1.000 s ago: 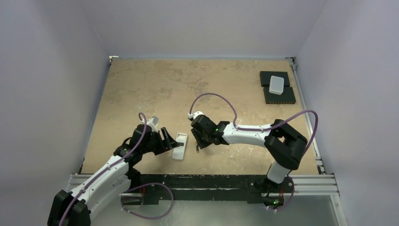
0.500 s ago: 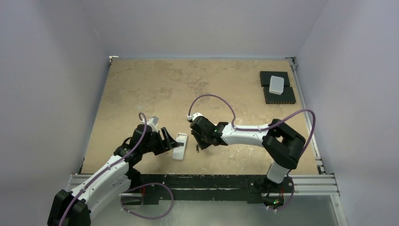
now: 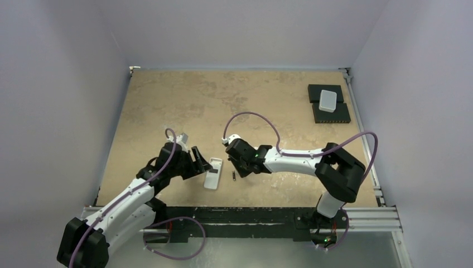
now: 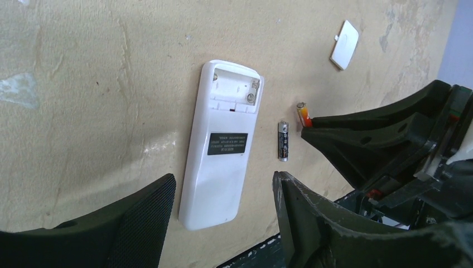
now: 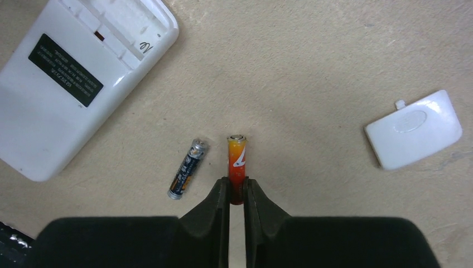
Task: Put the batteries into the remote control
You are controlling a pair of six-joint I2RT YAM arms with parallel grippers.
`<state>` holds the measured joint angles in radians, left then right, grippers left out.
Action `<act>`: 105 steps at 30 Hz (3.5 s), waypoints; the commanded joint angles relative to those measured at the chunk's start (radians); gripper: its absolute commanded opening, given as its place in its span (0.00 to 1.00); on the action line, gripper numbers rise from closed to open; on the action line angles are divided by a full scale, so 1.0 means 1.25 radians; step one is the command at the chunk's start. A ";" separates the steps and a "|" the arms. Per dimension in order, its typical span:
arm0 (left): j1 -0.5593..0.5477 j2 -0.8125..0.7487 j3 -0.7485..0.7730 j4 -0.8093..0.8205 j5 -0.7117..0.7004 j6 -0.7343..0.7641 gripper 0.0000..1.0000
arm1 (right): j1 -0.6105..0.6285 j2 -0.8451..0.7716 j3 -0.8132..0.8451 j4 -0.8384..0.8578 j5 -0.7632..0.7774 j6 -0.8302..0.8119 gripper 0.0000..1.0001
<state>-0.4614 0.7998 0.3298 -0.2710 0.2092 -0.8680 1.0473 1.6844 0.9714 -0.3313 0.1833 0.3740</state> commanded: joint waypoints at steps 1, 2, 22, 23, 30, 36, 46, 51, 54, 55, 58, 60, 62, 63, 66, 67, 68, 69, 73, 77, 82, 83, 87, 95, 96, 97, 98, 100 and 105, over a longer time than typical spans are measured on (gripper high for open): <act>-0.005 0.023 0.047 0.009 -0.021 0.035 0.65 | 0.004 -0.058 0.041 -0.033 0.021 -0.020 0.00; -0.005 0.025 0.050 0.009 -0.018 0.035 0.65 | 0.004 -0.066 0.042 -0.034 0.015 -0.021 0.00; -0.005 -0.040 0.124 -0.031 0.132 0.045 0.65 | 0.004 -0.344 -0.089 0.079 -0.389 -0.137 0.00; -0.005 -0.043 0.129 -0.037 0.132 0.048 0.65 | 0.004 -0.358 -0.097 0.085 -0.403 -0.145 0.00; -0.005 -0.048 0.154 -0.051 0.146 0.061 0.65 | 0.004 -0.455 -0.148 0.135 -0.455 -0.213 0.00; -0.005 -0.047 0.165 -0.052 0.157 0.067 0.65 | 0.004 -0.508 -0.169 0.158 -0.485 -0.250 0.00; -0.005 -0.048 0.179 -0.052 0.183 0.065 0.65 | 0.004 -0.529 -0.168 0.150 -0.504 -0.274 0.00; -0.005 -0.052 0.185 -0.060 0.194 0.072 0.65 | 0.005 -0.529 -0.164 0.123 -0.478 -0.295 0.00; -0.005 -0.048 0.187 -0.069 0.171 0.081 0.65 | 0.005 -0.523 -0.156 0.113 -0.445 -0.324 0.00; -0.005 -0.045 0.187 -0.069 0.164 0.084 0.65 | 0.005 -0.517 -0.150 0.106 -0.433 -0.329 0.00; -0.005 -0.033 0.188 -0.070 0.135 0.096 0.65 | 0.005 -0.489 -0.114 0.073 -0.372 -0.346 0.00; -0.005 -0.025 0.188 -0.073 0.095 0.111 0.65 | 0.005 -0.458 -0.080 0.038 -0.315 -0.363 0.00; -0.005 -0.012 0.186 -0.081 0.038 0.123 0.64 | 0.005 -0.419 -0.038 0.006 -0.272 -0.384 0.00; -0.005 -0.003 0.183 -0.086 0.008 0.122 0.64 | 0.005 -0.397 -0.023 -0.007 -0.255 -0.394 0.00; -0.005 0.025 0.174 -0.074 -0.030 0.109 0.64 | 0.005 -0.335 0.019 -0.033 -0.215 -0.419 0.00; -0.005 0.032 0.170 -0.070 -0.054 0.101 0.64 | 0.005 -0.320 0.030 -0.036 -0.203 -0.427 0.00; -0.005 0.039 0.163 -0.064 -0.074 0.097 0.64 | 0.005 -0.305 0.041 -0.039 -0.194 -0.434 0.00; -0.005 0.044 0.155 -0.054 -0.090 0.094 0.64 | 0.005 -0.291 0.052 -0.043 -0.188 -0.441 0.00; -0.005 0.065 0.113 0.001 -0.134 0.073 0.64 | 0.005 -0.233 0.098 -0.059 -0.170 -0.461 0.00; -0.003 0.088 0.087 0.051 -0.164 0.055 0.58 | 0.005 -0.178 0.134 -0.064 -0.167 -0.470 0.00; 0.011 0.111 0.067 0.109 -0.165 0.039 0.45 | 0.005 -0.092 0.198 -0.097 -0.157 -0.477 0.00; 0.015 0.114 0.064 0.114 -0.165 0.037 0.42 | 0.005 -0.080 0.208 -0.102 -0.155 -0.478 0.00; 0.036 0.125 0.051 0.128 -0.183 0.037 0.27 | 0.005 -0.036 0.241 -0.106 -0.162 -0.478 0.00; 0.050 0.156 0.009 0.189 -0.172 0.052 0.00 | 0.005 0.055 0.300 -0.108 -0.179 -0.483 0.00; 0.051 0.164 0.002 0.201 -0.171 0.053 0.00 | 0.005 0.067 0.308 -0.110 -0.184 -0.483 0.00; 0.051 0.174 -0.001 0.204 -0.162 0.053 0.00 | 0.005 0.079 0.314 -0.112 -0.186 -0.483 0.00; 0.051 0.183 -0.006 0.234 -0.148 0.055 0.00 | 0.005 0.089 0.322 -0.116 -0.186 -0.482 0.00; 0.053 0.206 -0.010 0.260 -0.131 0.057 0.00 | 0.005 0.112 0.335 -0.127 -0.185 -0.477 0.00; 0.060 0.261 -0.020 0.321 -0.090 0.056 0.00 | 0.005 0.152 0.365 -0.158 -0.169 -0.476 0.00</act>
<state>-0.3992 1.0897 0.3176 0.0120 0.0456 -0.8082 1.0492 1.8599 1.3678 -0.4873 -0.0425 -0.2108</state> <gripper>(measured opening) 0.003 0.165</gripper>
